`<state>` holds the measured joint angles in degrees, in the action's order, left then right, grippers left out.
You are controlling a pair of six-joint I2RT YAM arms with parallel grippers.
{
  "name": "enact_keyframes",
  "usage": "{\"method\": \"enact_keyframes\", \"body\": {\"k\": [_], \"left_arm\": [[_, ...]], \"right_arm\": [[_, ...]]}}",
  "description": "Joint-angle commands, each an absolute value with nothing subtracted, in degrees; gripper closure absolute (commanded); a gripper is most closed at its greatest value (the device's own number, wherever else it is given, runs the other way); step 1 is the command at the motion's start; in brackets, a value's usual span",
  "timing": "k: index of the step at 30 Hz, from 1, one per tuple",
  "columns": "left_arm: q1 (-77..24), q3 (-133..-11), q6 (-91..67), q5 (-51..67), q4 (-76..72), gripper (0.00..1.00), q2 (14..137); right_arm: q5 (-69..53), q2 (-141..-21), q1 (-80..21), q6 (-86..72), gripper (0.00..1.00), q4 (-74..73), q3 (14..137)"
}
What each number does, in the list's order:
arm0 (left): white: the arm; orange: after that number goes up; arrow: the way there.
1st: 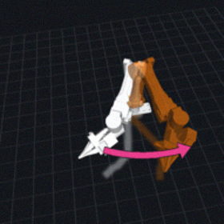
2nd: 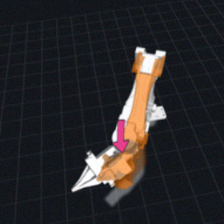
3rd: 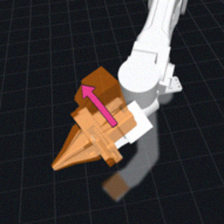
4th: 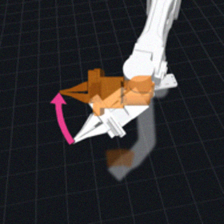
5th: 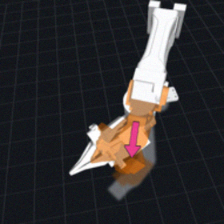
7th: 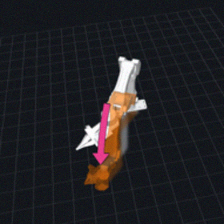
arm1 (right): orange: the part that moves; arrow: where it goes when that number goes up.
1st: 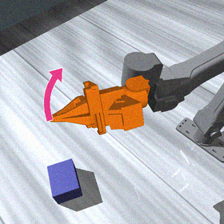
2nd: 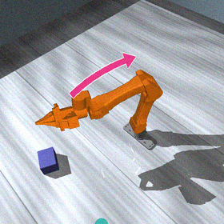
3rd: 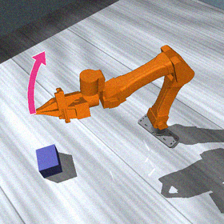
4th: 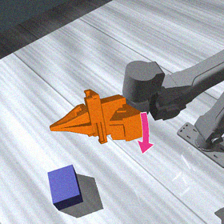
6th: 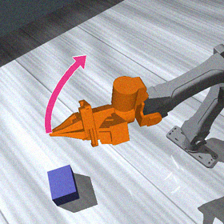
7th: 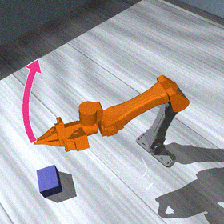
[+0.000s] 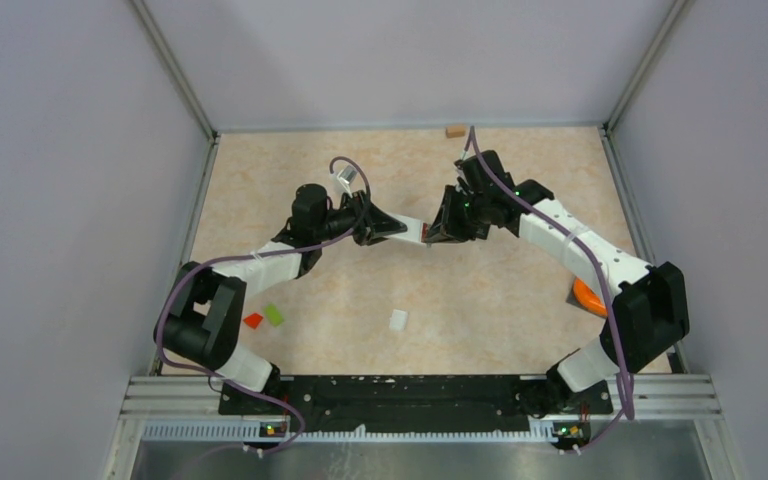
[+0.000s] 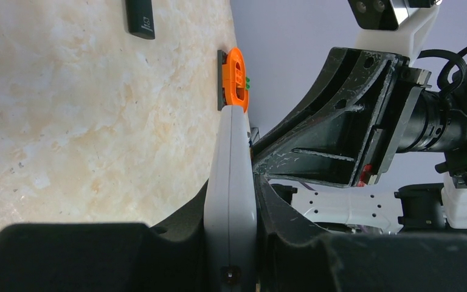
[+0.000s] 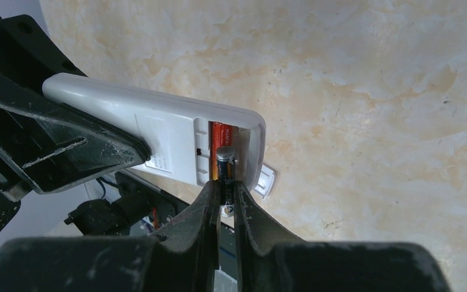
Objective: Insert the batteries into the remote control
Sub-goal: Load the battery into the remote control.
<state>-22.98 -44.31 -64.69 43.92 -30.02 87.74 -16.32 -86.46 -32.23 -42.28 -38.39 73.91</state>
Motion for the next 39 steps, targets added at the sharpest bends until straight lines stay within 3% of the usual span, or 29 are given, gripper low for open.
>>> {"method": "enact_keyframes", "body": {"k": [1,16,20,29,34,39], "left_arm": [[-23.1,-44.0,-65.6,45.2,-35.0,1.0,87.3],[-23.0,-44.4,-65.7,44.5,-34.1,1.0,87.3],[-23.0,-44.6,-65.5,44.7,-33.6,1.0,87.2],[-23.0,-45.6,-64.4,50.0,-30.0,1.0,86.3],[-23.0,-45.8,-62.5,54.6,-26.1,1.0,84.0],[-23.0,-47.2,-59.4,59.6,-21.1,1.0,81.8]], "right_arm": [[-14.5,-86.5,-33.0,-45.1,0.86,-35.8,74.0],[-13.6,-82.6,-33.0,-46.3,0.72,-35.0,74.0],[-13.0,-80.5,-33.1,-45.1,0.54,-34.0,73.6],[-14.1,-75.7,-32.8,-29.7,0.28,-29.1,71.5],[-17.8,-73.8,-32.8,-13.8,0.2,-27.7,70.9],[-31.6,-73.7,-32.8,-3.8,0.15,-28.3,69.3]]}}
